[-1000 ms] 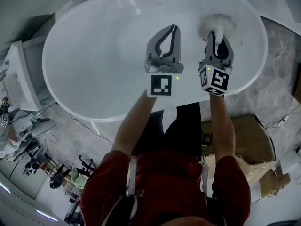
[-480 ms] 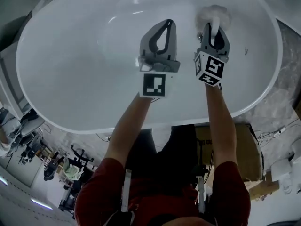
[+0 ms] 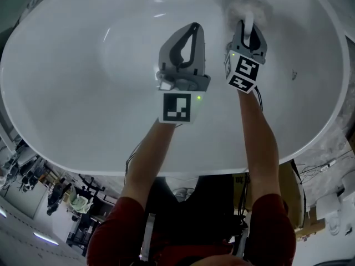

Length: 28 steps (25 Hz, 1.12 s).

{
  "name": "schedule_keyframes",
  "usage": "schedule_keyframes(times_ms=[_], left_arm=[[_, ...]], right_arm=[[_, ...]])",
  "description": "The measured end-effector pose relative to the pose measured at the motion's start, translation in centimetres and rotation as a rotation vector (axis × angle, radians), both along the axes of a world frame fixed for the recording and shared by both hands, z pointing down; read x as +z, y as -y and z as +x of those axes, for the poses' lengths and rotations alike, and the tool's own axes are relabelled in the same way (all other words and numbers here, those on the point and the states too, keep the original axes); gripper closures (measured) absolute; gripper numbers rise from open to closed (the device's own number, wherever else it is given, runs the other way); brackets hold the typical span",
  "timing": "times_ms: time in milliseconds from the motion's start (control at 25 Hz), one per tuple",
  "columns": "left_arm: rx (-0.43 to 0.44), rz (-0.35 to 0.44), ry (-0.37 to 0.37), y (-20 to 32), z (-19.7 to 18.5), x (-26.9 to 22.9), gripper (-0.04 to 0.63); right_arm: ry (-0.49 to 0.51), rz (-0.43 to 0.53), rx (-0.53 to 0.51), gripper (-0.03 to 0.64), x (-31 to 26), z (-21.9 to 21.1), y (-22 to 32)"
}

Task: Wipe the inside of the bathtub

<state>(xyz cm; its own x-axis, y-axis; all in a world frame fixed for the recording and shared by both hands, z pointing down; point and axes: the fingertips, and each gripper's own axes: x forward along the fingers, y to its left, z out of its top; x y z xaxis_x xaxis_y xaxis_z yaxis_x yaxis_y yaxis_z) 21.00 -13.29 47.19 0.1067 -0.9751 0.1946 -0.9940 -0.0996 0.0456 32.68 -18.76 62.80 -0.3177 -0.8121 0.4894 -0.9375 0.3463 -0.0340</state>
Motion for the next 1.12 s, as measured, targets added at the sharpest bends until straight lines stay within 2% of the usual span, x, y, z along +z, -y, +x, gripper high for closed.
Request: schedule_keyframes(times_ms=[240,360,480,600,760,920,1120], left_arm=[[0.016,-0.020,-0.008,0.6,-1.3,3.3,0.578],[0.029,-0.026,0.003,0.5,-3.8,5.1,0.578],[0.009,-0.025,-0.025,0.3,-6.5,7.0,0.578],[0.019,-0.028,-0.030,0.8,-6.3,7.8,0.578],[0.005,-0.011,-0.045,0.9,-7.8,8.2,0.578],[-0.018,-0.020,-0.061,-0.1,-8.2,10.9,0.578],[-0.028,-0.019,-0.065,-1.1,-11.6,11.4,0.578]], right_arm=[[-0.018,-0.001,0.007,0.522,3.6,-1.4,1.8],[-0.040,0.010,0.024,0.522,5.2,-3.2,2.6],[-0.062,0.025,0.031,0.522,7.0,-5.1,3.0],[-0.083,0.067,0.026,0.522,7.2,-4.6,3.4],[-0.058,0.069,0.078,0.522,7.2,-5.0,4.1],[-0.039,0.040,0.131,0.522,9.6,-3.8,3.6],[-0.019,0.016,0.120,0.522,10.5,-6.9,3.4]])
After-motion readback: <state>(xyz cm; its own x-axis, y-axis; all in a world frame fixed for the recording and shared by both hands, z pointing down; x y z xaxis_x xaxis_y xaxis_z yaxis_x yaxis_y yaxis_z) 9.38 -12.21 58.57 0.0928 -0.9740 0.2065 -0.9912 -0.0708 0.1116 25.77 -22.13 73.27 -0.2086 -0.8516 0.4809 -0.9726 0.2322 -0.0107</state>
